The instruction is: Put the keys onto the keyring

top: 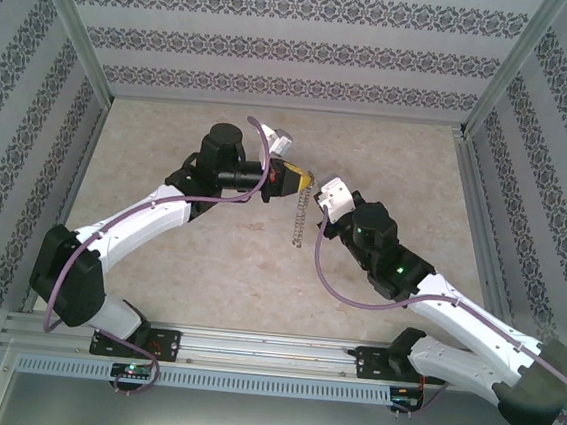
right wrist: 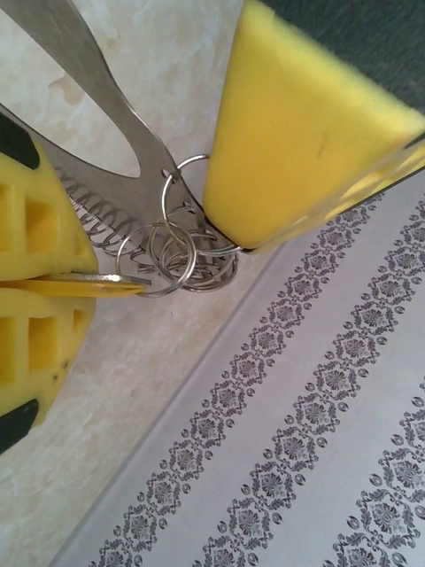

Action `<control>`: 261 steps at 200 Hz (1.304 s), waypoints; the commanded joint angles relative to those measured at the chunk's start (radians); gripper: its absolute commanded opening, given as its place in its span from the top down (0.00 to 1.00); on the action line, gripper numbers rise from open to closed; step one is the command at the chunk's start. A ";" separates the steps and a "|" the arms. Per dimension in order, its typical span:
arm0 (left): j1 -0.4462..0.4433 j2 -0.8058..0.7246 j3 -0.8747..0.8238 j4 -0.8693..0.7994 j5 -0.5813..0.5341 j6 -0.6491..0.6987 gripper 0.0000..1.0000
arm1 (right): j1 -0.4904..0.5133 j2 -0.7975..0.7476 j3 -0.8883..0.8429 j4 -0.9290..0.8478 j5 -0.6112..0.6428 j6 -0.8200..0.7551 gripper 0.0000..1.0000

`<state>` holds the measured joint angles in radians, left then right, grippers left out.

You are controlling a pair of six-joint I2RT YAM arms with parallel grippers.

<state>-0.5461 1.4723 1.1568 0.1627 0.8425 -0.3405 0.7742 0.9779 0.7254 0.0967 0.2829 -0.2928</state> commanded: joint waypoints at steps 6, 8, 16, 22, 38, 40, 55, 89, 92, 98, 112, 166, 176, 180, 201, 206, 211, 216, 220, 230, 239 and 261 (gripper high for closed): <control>-0.008 -0.030 0.035 -0.015 0.042 0.022 1.00 | -0.019 0.005 0.051 0.031 0.054 -0.023 1.00; -0.008 -0.030 0.036 -0.015 0.043 0.021 1.00 | -0.019 0.005 0.052 0.032 0.053 -0.024 1.00; -0.008 -0.028 0.037 -0.015 0.047 0.020 1.00 | -0.018 0.009 0.056 0.039 0.046 -0.026 1.00; -0.008 -0.025 0.038 -0.013 0.053 0.016 1.00 | -0.018 0.012 0.059 0.045 0.043 -0.028 1.00; -0.008 -0.019 0.040 -0.011 0.064 0.008 1.00 | -0.014 0.018 0.069 0.061 0.026 -0.031 1.00; -0.008 -0.019 0.041 -0.009 0.066 0.007 1.00 | -0.014 0.019 0.069 0.063 0.024 -0.031 1.00; -0.008 -0.014 0.041 -0.002 0.074 0.000 1.00 | -0.011 0.032 0.082 0.074 0.002 -0.031 1.00; -0.008 -0.012 0.040 -0.004 0.079 -0.001 1.00 | 0.006 0.064 0.110 0.081 -0.005 -0.046 1.00; -0.008 -0.013 0.040 -0.006 0.077 0.001 1.00 | 0.006 0.066 0.109 0.081 -0.003 -0.047 1.00; -0.008 -0.013 0.040 -0.007 0.077 0.002 1.00 | 0.006 0.067 0.113 0.081 0.005 -0.050 1.00; -0.008 -0.015 0.040 -0.009 0.077 0.005 1.00 | 0.006 0.067 0.113 0.083 0.034 -0.060 1.00; -0.008 -0.022 0.043 -0.025 0.072 0.017 1.00 | -0.024 0.032 0.095 0.086 0.102 -0.081 1.00; -0.009 -0.022 0.043 -0.027 0.072 0.017 1.00 | -0.030 0.019 0.089 0.088 0.100 -0.075 1.00; -0.008 -0.024 0.043 -0.028 0.072 0.018 1.00 | -0.032 0.017 0.086 0.088 0.099 -0.074 1.00; -0.008 -0.025 0.043 -0.035 0.068 0.023 1.00 | -0.035 -0.002 0.078 0.088 0.102 -0.071 1.00; -0.008 -0.027 0.044 -0.039 0.066 0.026 1.00 | -0.035 -0.006 0.077 0.088 0.105 -0.072 1.00; -0.008 -0.029 0.044 -0.041 0.063 0.029 1.00 | -0.036 -0.011 0.076 0.090 0.108 -0.072 1.00; -0.008 -0.029 0.044 -0.048 0.057 0.033 1.00 | -0.035 -0.015 0.073 0.090 0.111 -0.072 1.00; -0.008 -0.032 0.044 -0.053 0.053 0.036 1.00 | -0.035 -0.020 0.070 0.090 0.115 -0.072 1.00; -0.008 -0.035 0.045 -0.064 0.039 0.045 1.00 | -0.036 -0.031 0.065 0.092 0.120 -0.072 1.00; -0.006 -0.039 0.043 -0.070 0.030 0.051 1.00 | -0.037 -0.040 0.059 0.092 0.125 -0.071 1.00; -0.002 -0.041 0.038 -0.066 0.020 0.051 1.00 | -0.036 -0.062 0.047 0.095 0.119 -0.058 1.00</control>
<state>-0.5507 1.4654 1.1862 0.1604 0.8631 -0.3199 0.7677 0.9691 0.7765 0.1081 0.3119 -0.3706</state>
